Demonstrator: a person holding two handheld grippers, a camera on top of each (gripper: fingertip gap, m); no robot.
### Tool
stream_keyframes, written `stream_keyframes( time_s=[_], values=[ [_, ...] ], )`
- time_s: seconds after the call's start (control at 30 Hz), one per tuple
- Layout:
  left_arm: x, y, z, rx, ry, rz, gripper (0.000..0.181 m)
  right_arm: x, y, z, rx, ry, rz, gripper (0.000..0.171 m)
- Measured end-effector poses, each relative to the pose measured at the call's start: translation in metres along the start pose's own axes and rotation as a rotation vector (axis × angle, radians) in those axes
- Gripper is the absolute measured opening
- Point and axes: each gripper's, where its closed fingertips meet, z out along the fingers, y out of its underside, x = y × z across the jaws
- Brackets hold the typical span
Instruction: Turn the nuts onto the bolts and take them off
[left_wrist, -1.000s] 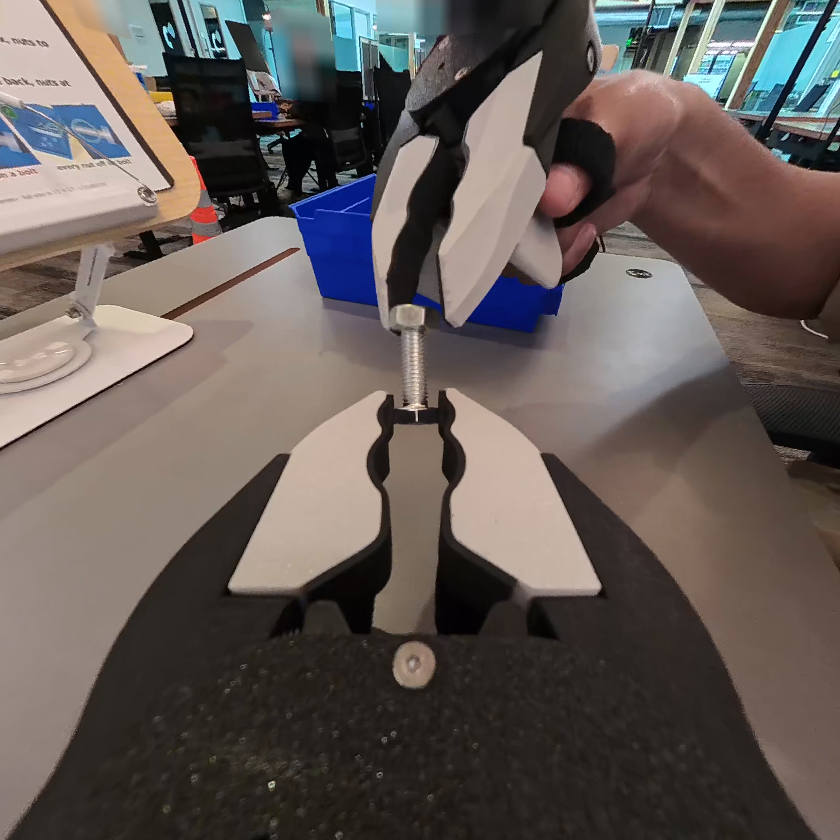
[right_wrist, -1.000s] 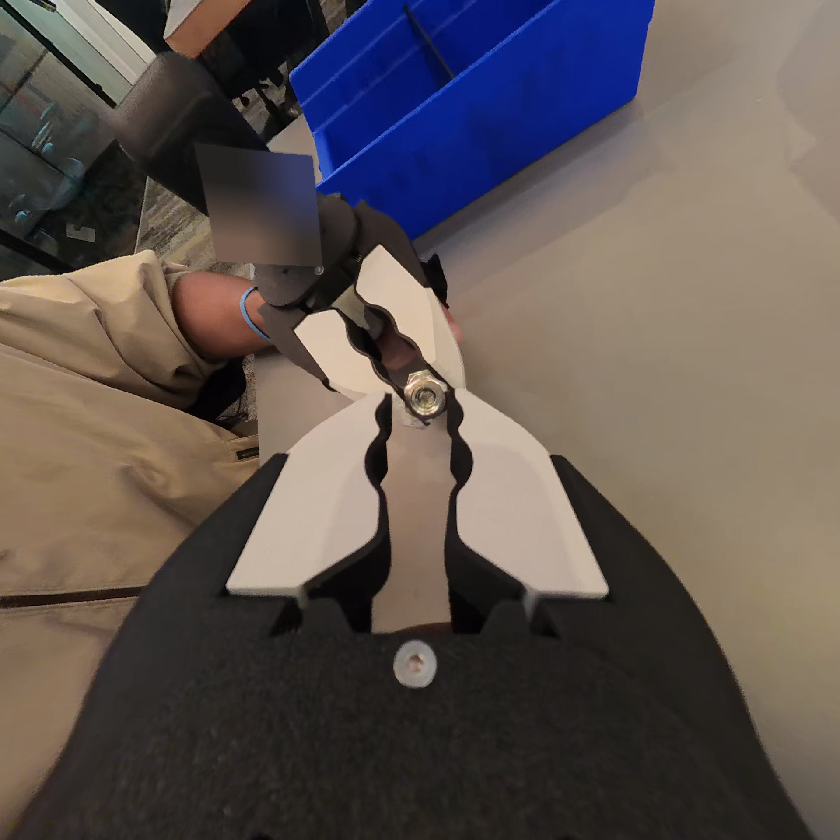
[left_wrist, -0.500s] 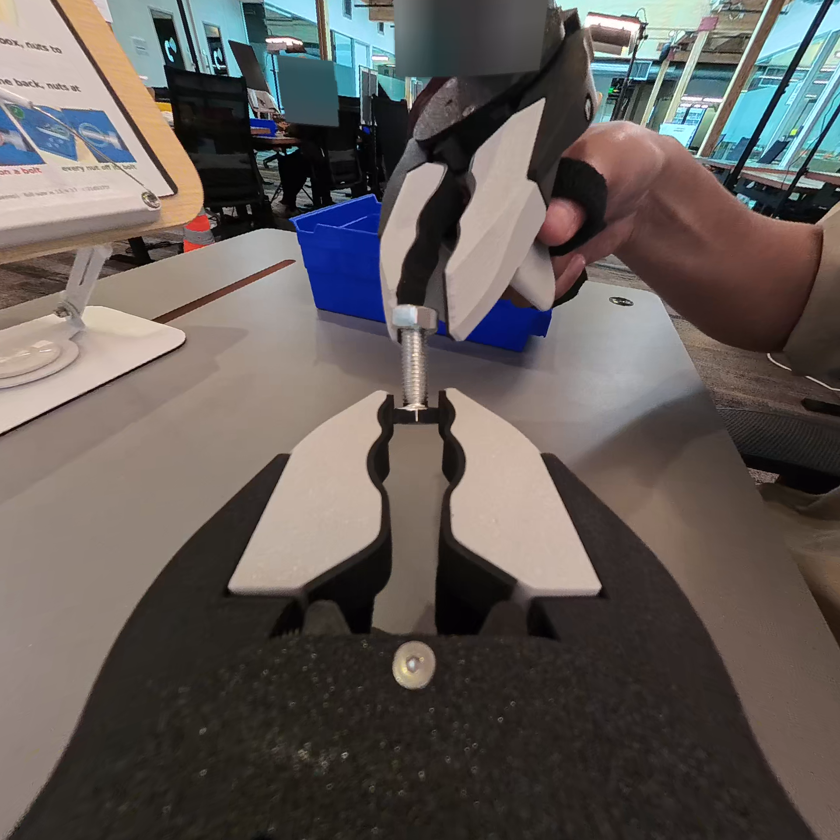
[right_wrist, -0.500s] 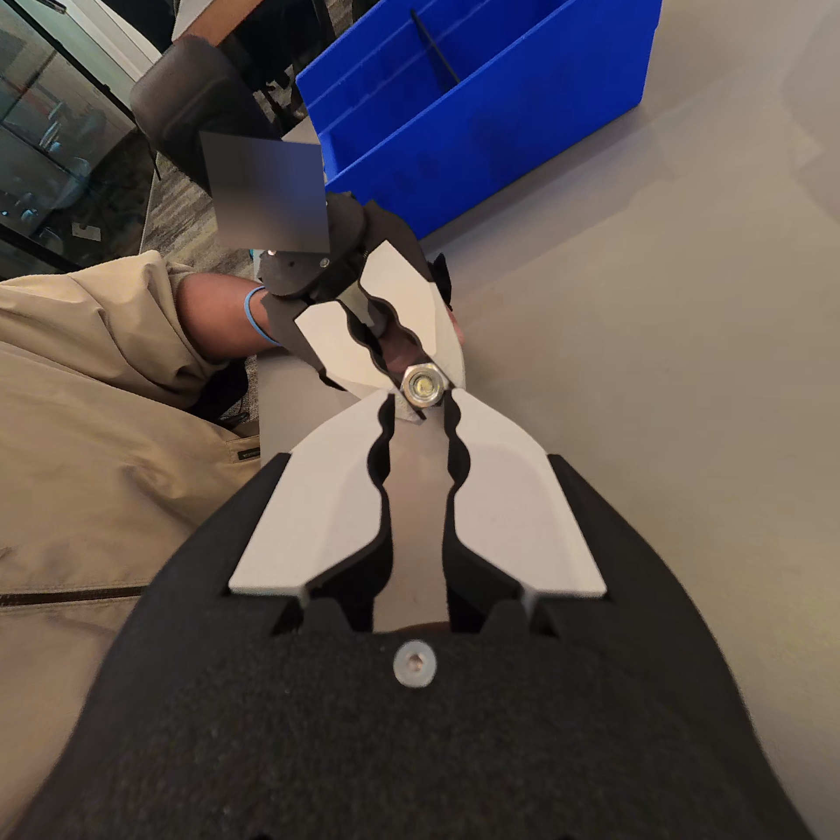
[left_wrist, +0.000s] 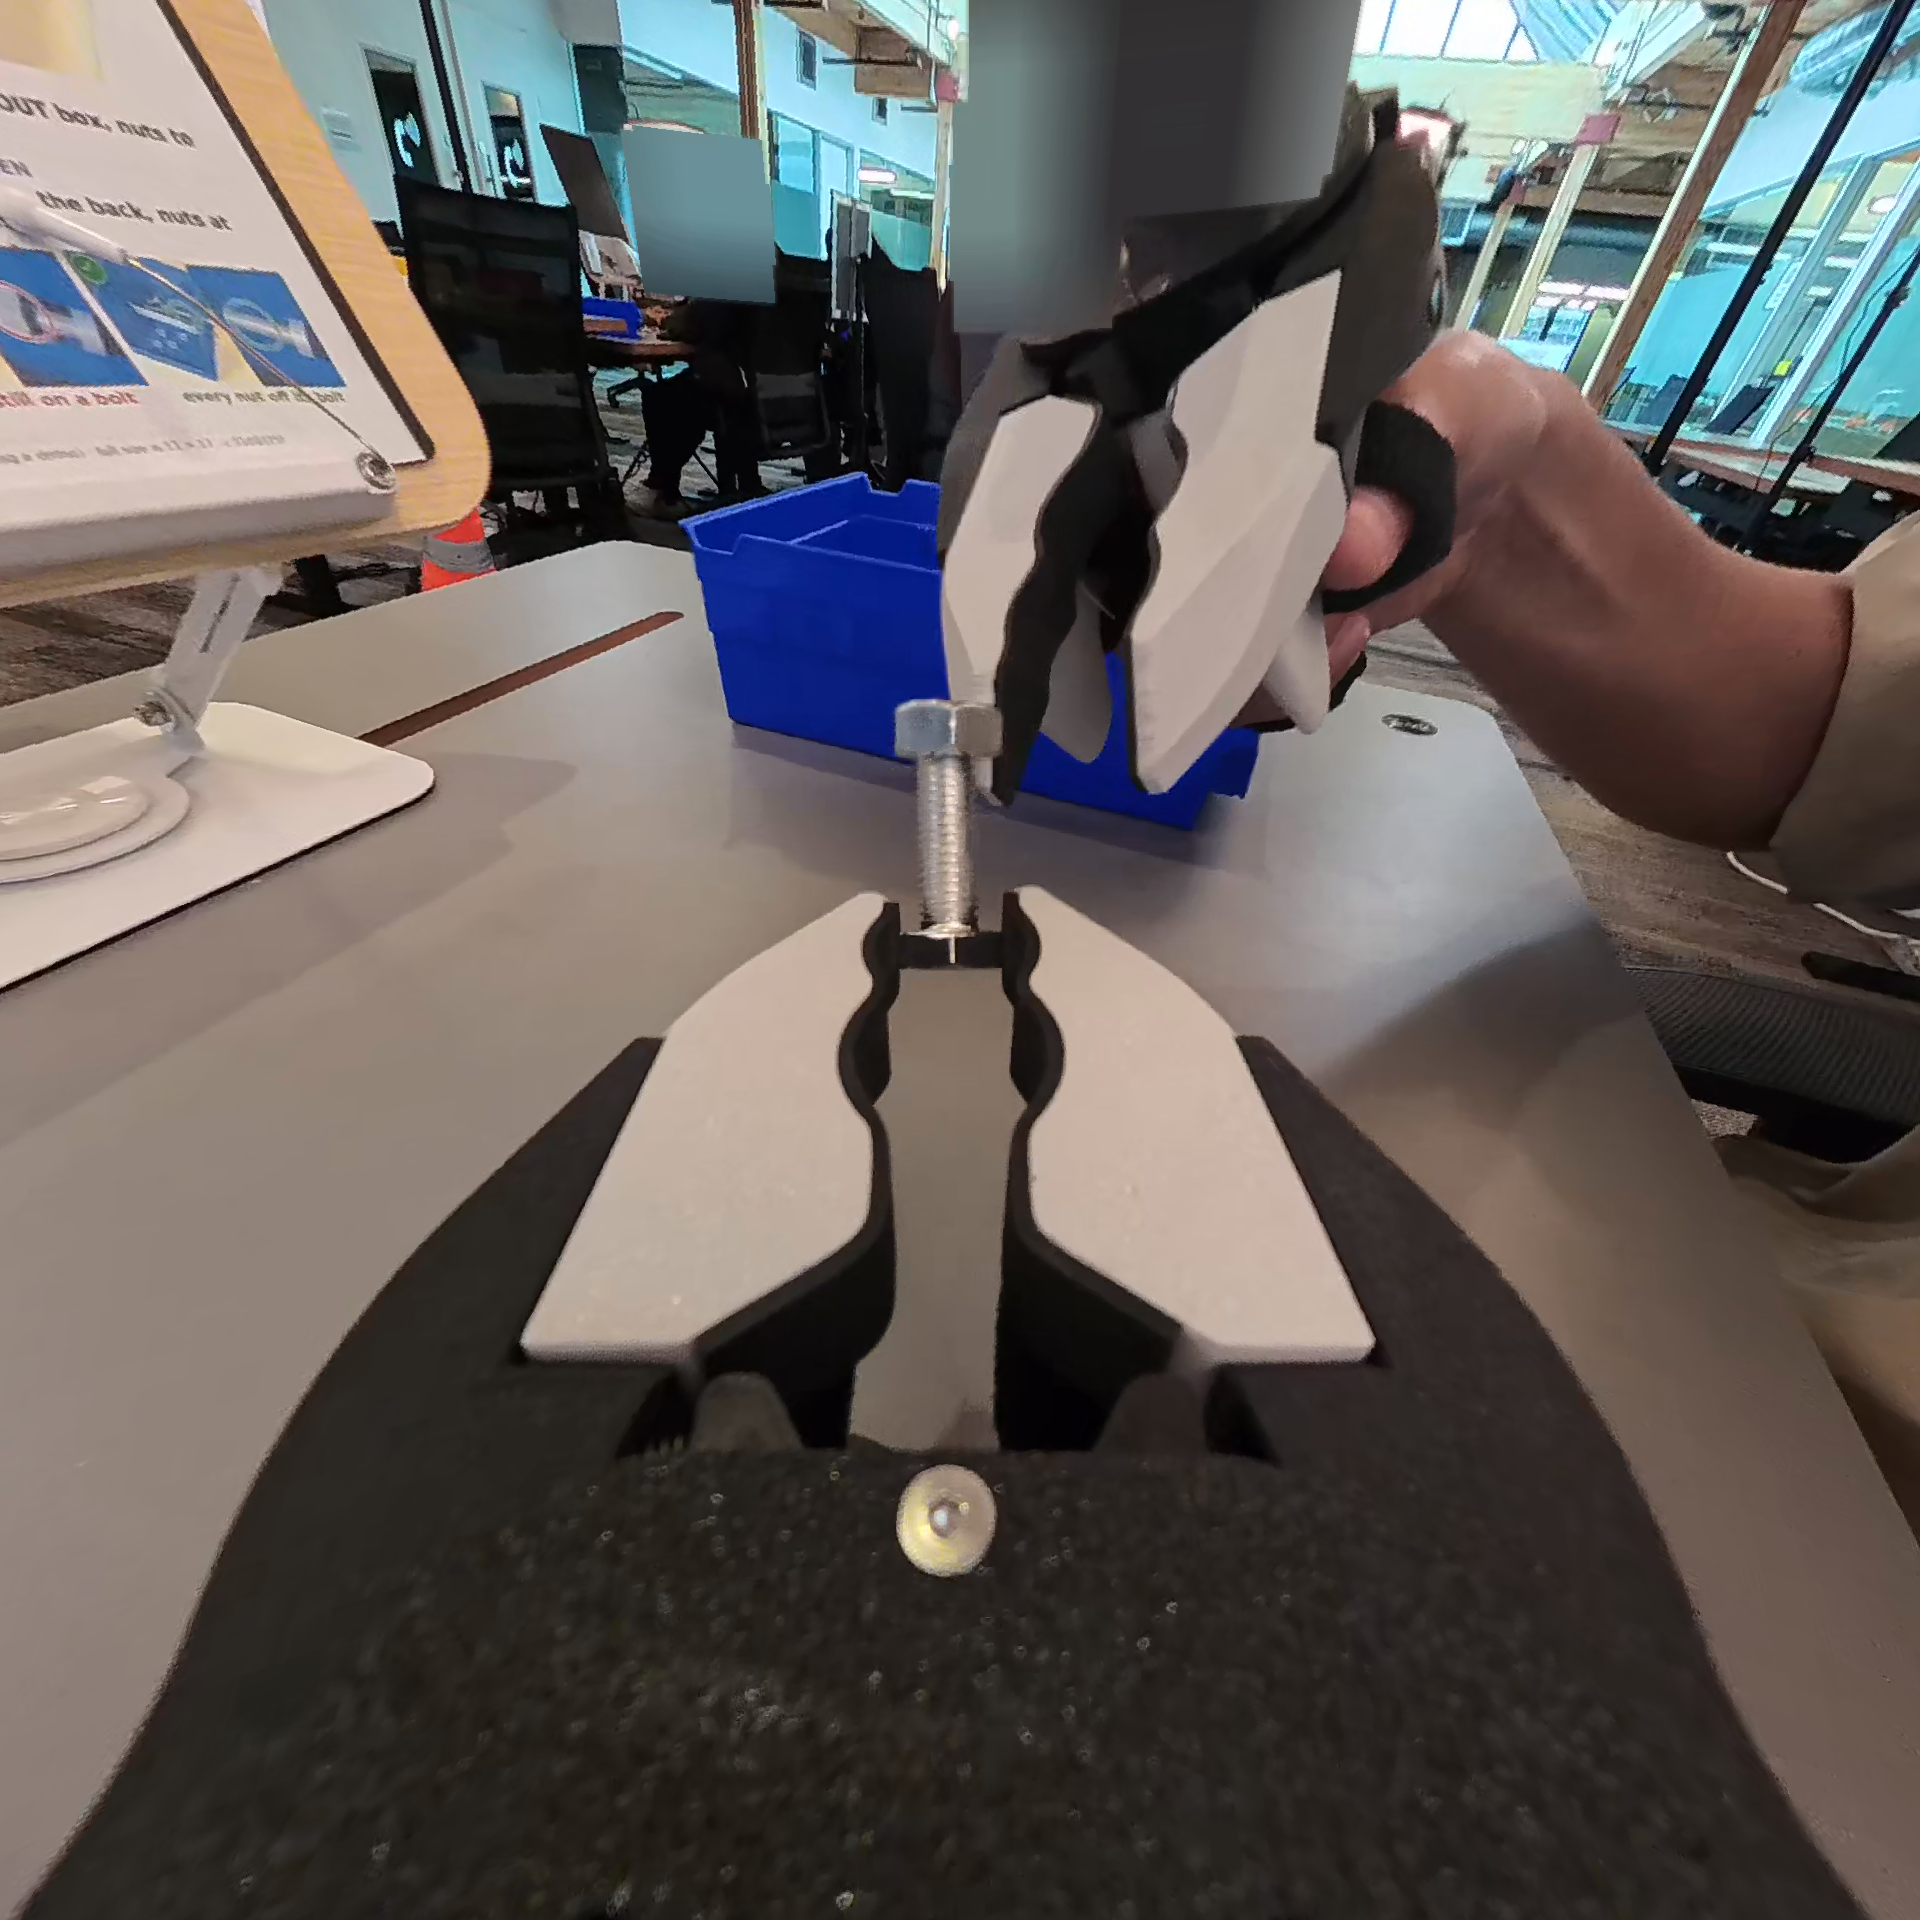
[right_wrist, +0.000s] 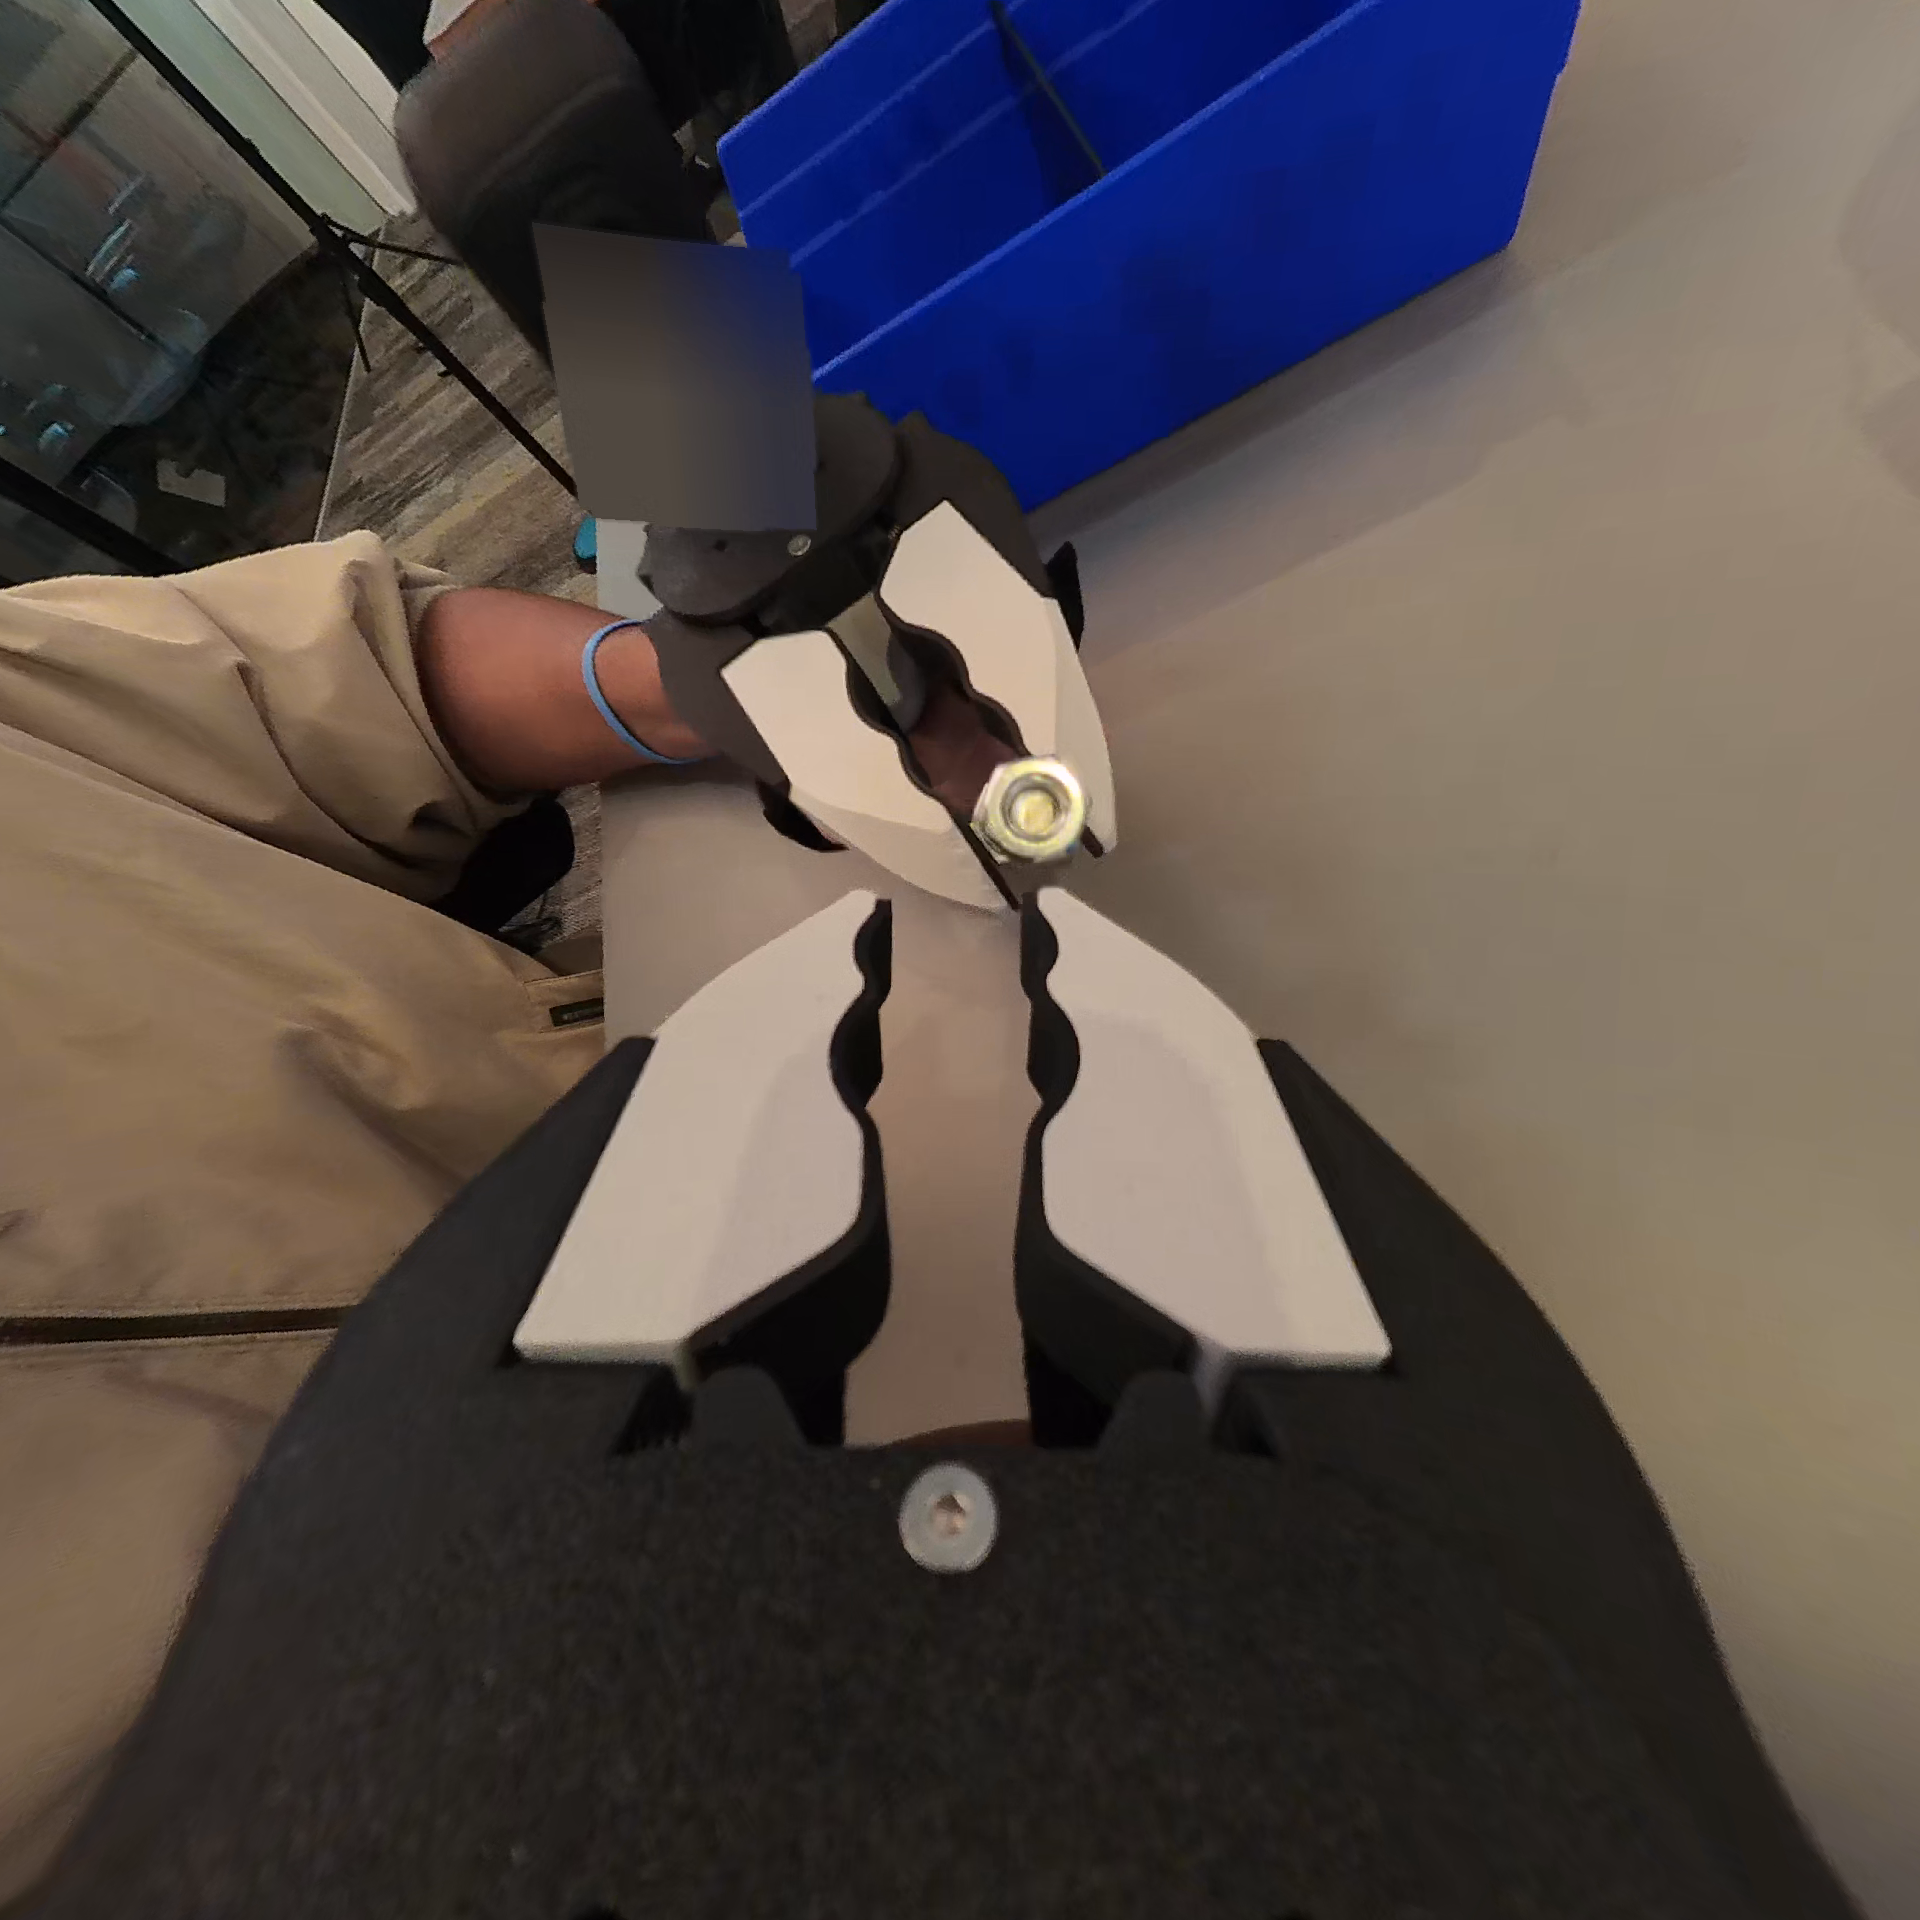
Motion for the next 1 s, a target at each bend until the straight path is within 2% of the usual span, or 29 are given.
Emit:
stream_keyframes(
  time_s=[0.1,0.27,0.33,0.4,0.57,0.7,0.87,1.0],
  values=[
    [0.002,-0.004,-0.002,0.025,0.02,-0.019,0.018,0.007,-0.001,-0.006,0.011,0.054,-0.025,0.03],
    [0.008,-0.009,-0.003,0.058,0.078,-0.066,0.018,0.002,-0.023,-0.013,0.155,0.111,-0.187,0.049],
    [0.01,-0.01,-0.004,0.064,0.099,-0.076,0.018,-0.002,-0.027,-0.009,0.196,0.12,-0.25,0.047],
    [0.011,-0.011,-0.004,0.068,0.108,-0.076,0.018,-0.007,-0.029,-0.006,0.241,0.096,-0.286,0.037],
    [0.013,-0.013,-0.005,0.075,0.106,-0.055,0.018,-0.003,-0.028,-0.001,0.281,0.086,-0.255,0.02],
    [0.008,-0.012,-0.004,0.059,0.024,0.011,0.018,0.001,-0.029,0.0,0.306,0.099,-0.186,0.019],
    [-0.01,-0.011,-0.004,-0.003,-0.261,0.243,0.018,0.012,-0.032,0.0,0.398,0.145,0.035,0.019],
    [-0.014,-0.01,-0.004,-0.012,-0.32,0.26,0.018,0.014,-0.034,0.001,0.441,0.138,0.124,0.019]
  ],
)
